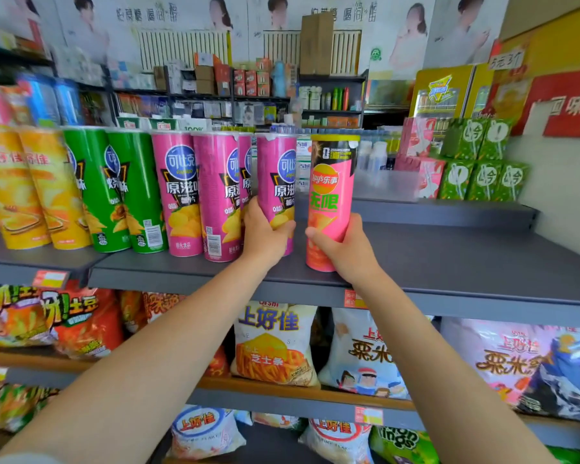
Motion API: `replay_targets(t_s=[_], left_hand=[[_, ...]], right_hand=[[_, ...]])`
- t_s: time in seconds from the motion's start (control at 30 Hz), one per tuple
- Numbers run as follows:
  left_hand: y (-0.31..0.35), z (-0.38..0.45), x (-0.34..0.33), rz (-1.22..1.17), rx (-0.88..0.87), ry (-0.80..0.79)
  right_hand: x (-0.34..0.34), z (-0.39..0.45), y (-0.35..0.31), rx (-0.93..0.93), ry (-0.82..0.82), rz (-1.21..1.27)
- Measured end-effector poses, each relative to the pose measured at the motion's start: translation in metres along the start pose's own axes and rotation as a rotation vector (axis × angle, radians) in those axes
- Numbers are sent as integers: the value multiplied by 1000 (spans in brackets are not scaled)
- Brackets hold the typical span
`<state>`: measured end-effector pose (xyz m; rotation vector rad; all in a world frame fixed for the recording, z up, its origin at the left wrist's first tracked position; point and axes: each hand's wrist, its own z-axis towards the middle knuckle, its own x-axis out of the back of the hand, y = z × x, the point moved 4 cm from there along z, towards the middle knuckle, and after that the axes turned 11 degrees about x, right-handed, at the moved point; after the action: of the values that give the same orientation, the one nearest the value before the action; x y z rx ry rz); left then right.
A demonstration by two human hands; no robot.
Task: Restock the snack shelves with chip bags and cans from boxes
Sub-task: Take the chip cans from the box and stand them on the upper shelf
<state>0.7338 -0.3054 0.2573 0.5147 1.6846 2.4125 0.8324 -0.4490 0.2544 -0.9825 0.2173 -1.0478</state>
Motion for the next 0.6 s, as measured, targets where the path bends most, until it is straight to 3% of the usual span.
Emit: replay_targets(t_s=[0.27, 0.47, 0.6], left_hand=[[9, -6, 4, 87, 141, -63], [7, -46, 47, 128, -102, -60], [-9, -52, 79, 178, -83, 50]], right_hand=[[2, -4, -1, -28, -79, -1], [-20, -4, -10, -4, -243, -165], [-49, -4, -20, 1, -278, -174]])
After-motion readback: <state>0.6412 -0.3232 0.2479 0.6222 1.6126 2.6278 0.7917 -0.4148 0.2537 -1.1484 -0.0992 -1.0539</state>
